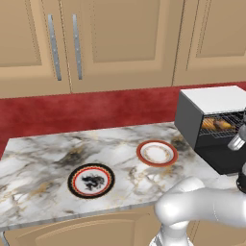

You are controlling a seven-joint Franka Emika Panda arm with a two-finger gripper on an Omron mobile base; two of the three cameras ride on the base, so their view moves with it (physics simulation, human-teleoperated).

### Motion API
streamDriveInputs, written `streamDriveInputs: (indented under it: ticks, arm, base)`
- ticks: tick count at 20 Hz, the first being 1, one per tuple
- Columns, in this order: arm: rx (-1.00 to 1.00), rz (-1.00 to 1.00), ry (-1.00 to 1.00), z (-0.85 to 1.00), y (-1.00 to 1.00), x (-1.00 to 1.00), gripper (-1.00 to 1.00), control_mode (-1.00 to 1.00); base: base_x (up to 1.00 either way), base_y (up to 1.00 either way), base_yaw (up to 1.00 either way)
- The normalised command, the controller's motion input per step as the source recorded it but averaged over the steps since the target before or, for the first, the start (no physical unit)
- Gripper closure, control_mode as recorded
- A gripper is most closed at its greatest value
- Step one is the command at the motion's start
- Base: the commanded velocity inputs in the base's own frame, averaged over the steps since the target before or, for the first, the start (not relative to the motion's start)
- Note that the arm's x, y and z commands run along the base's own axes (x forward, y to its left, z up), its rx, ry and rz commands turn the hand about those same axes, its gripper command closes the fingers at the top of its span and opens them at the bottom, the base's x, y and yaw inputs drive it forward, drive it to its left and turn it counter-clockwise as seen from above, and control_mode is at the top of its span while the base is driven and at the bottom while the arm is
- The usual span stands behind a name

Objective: Open the toaster oven door. Place the hotdog bun on the bottom rack in the toaster oven and place the chicken drumstick on the top rack.

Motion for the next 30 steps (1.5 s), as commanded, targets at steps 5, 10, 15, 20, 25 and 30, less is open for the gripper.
streamDriveInputs:
  ticks: [5, 10, 15, 20, 25, 30]
  arm:
    - [0.14, -0.02, 0.44, 0.37, -0.28, 0.03, -1.00, -1.00]
    - [0.18, -0.06, 0.44, 0.37, -0.37, 0.02, -1.00, -1.00]
    - [0.22, -0.08, 0.42, 0.43, -0.28, 0.18, -1.00, -1.00]
    - [0.28, -0.03, 0.34, 0.52, -0.26, 0.22, -1.00, -1.00]
    - [0.34, 0.00, 0.28, 0.52, -0.30, 0.20, -1.00, -1.00]
    - [0.34, 0.00, 0.23, 0.54, -0.31, 0.23, -1.00, -1.00]
  base:
    - [0.00, 0.00, 0.00]
    - [0.00, 0.00, 0.00]
    - [0.00, 0.00, 0.00]
    - [0.00, 0.00, 0.00]
    - [0.00, 0.00, 0.00]
    - [0.00, 0.00, 0.00]
